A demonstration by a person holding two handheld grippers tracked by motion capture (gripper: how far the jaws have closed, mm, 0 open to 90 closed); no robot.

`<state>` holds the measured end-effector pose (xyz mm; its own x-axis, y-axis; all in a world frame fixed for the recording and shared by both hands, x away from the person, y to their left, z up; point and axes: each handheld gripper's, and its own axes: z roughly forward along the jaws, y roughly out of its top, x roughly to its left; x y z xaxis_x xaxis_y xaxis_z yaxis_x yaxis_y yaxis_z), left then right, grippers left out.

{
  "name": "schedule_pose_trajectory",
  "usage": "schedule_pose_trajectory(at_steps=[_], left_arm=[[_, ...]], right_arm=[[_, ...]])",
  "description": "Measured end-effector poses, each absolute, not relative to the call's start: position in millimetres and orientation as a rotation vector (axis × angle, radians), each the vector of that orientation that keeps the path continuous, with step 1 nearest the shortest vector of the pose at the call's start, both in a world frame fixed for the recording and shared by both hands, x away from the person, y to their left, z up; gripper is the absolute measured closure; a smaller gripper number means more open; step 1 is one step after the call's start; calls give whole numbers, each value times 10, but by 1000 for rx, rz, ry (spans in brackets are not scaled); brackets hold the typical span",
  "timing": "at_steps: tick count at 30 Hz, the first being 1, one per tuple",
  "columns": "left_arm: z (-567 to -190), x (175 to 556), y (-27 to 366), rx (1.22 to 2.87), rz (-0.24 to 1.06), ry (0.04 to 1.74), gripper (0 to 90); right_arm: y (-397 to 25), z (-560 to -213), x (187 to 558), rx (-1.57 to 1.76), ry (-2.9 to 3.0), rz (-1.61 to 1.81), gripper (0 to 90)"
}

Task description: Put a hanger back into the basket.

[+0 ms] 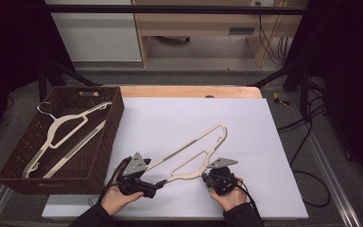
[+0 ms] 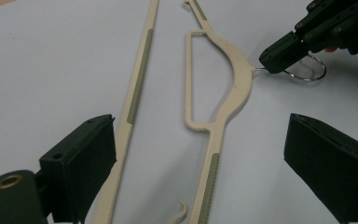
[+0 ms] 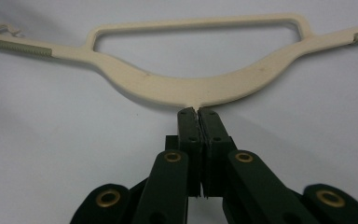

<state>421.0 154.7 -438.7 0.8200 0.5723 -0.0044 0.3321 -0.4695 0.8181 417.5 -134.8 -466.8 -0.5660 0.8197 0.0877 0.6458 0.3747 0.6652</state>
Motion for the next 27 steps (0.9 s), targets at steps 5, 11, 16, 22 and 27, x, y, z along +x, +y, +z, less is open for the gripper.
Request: schedule_pose_trajectory(at_steps=[5, 11, 16, 22, 27], left_arm=[[-4384, 4264, 1405, 2128, 330, 634, 109], [-4363, 4330, 1216, 2145, 311, 607, 128], [-4380, 4371, 1026, 2185, 294, 566, 148], [-4465, 4449, 807, 2226, 268, 536, 190], [-4536, 4524, 688, 2263, 262, 527, 243]], right_arm=[[-1375, -4595, 4172, 1300, 2374, 987, 894], [-1384, -4515, 4174, 1293, 2367, 1004, 895], [-1397, -4480, 4184, 1286, 2371, 1001, 895], [-1404, -4452, 4184, 1288, 2367, 1003, 895], [-1408, -4445, 4184, 1285, 2371, 1001, 895]])
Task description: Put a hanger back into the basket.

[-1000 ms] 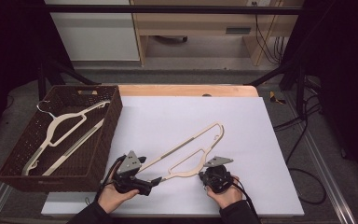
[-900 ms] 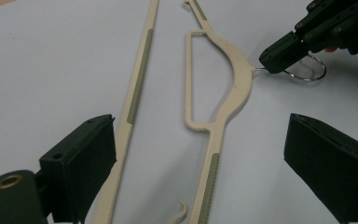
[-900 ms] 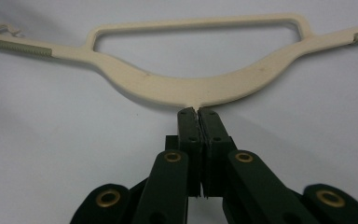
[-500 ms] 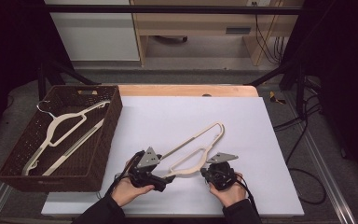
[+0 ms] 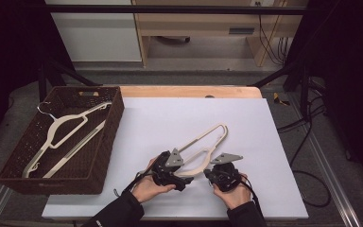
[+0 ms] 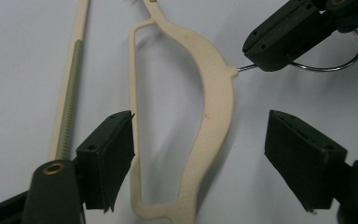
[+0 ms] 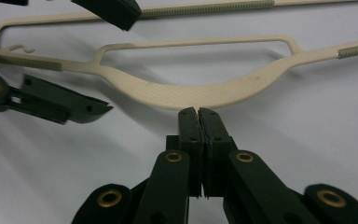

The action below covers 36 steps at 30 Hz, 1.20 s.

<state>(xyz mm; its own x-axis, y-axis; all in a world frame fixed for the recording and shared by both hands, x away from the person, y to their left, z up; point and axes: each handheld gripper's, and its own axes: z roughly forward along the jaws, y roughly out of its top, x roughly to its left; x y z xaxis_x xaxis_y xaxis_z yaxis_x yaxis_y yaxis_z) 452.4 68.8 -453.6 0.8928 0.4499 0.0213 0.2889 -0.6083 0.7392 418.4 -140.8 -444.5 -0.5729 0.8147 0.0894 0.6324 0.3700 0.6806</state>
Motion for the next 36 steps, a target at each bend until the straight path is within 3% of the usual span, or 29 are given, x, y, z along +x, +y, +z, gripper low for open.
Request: schedule_pose_trajectory(at_steps=[15, 22, 33, 36], left_arm=[[-4655, 4588, 491, 2385, 281, 436, 501], [-4656, 4589, 466, 2399, 266, 440, 664], [-4594, 4536, 477, 2412, 302, 386, 699], [-4568, 4529, 497, 2411, 302, 384, 705]], right_arm=[[-1408, -4394, 4168, 1276, 2367, 1007, 895], [-1420, -4370, 4168, 1244, 2368, 1011, 895], [-1440, -4302, 4137, 1250, 2357, 1053, 886], [-1523, -4191, 4096, 1226, 2314, 1150, 824]])
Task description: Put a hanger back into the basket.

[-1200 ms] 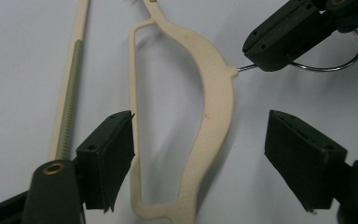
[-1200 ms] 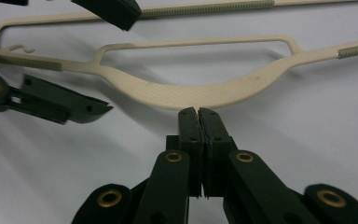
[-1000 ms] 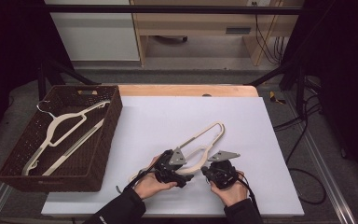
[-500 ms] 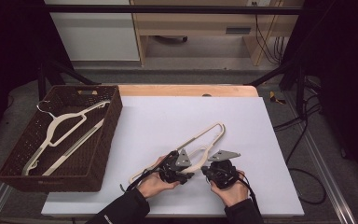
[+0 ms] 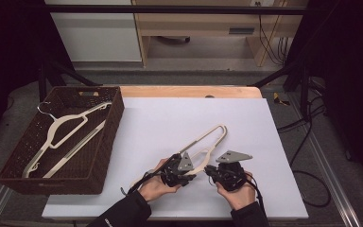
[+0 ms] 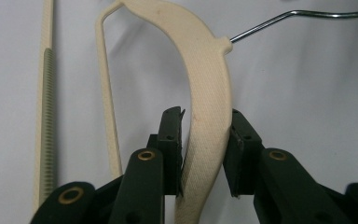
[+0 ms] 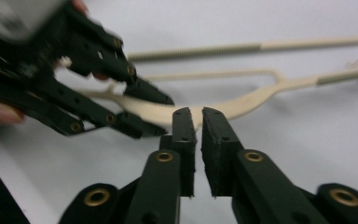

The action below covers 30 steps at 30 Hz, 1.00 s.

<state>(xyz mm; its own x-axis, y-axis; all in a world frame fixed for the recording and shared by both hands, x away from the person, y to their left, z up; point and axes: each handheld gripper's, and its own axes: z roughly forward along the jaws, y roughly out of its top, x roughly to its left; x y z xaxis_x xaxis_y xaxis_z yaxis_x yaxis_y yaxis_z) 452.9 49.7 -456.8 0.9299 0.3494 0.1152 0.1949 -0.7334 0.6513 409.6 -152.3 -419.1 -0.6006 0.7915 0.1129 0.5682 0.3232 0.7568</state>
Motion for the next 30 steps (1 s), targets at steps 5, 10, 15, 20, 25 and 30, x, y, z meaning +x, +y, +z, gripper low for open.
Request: schedule_pose_trajectory(at_steps=[5, 10, 15, 20, 25, 30], left_arm=[[-4497, 4519, 557, 2391, 306, 392, 715], [-4422, 4526, 620, 2371, 307, 413, 725], [-4327, 4546, 703, 2331, 308, 447, 741], [-4252, 4580, 788, 2294, 312, 484, 754], [-4188, 4604, 867, 2276, 326, 511, 767], [-4139, 4631, 939, 2252, 343, 538, 781]], right_arm=[[-1779, -3970, 4032, 1184, 2136, 1382, 688], [-2114, -3850, 3979, 1212, 1957, 1455, 566], [-2437, -3890, 3977, 1266, 1851, 1468, 457], [-2603, -4061, 4025, 1292, 1845, 1484, 366], [-2627, -4153, 4056, 1295, 1832, 1473, 286], [-2618, -4200, 4076, 1288, 1847, 1434, 219]])
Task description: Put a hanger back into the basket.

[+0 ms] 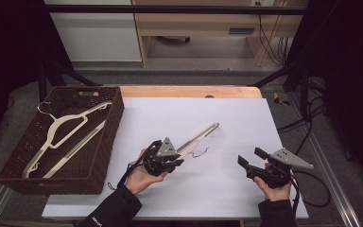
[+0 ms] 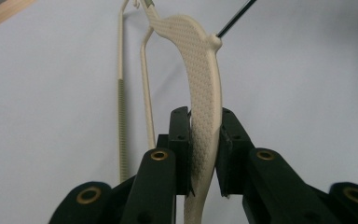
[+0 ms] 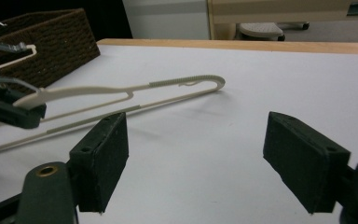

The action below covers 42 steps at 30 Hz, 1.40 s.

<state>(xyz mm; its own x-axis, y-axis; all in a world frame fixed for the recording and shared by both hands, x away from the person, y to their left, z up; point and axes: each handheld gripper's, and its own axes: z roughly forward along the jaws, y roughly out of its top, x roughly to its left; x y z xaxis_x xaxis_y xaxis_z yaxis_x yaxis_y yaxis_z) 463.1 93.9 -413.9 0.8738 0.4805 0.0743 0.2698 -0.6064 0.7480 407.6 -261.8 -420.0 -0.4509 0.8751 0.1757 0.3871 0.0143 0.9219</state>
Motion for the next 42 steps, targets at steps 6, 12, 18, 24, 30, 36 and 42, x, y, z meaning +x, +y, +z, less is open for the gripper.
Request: schedule_pose_trajectory(at_steps=[6, 12, 18, 24, 30, 36, 42], left_arm=[[-4076, 4682, 1030, 2224, 374, 588, 802], [-4027, 4735, 1123, 2201, 409, 645, 827], [-3996, 4781, 1209, 2183, 447, 702, 850], [-3973, 4826, 1317, 2161, 438, 758, 859], [-3897, 4801, 1378, 2143, 425, 766, 860], [-3723, 4715, 1452, 2099, 430, 737, 860], [-3518, 4603, 1546, 2045, 438, 712, 860]], right_arm=[[-2582, -4254, 4100, 1298, 1879, 1395, 170], [-2566, -4271, 4109, 1308, 1886, 1383, 135], [-2562, -4273, 4110, 1311, 1881, 1377, 127], [-2558, -4271, 4108, 1306, 1881, 1374, 122], [-2560, -4262, 4101, 1305, 1884, 1379, 119], [-2563, -4255, 4097, 1296, 1880, 1385, 111], [-2553, -4245, 4098, 1298, 1876, 1380, 93]])
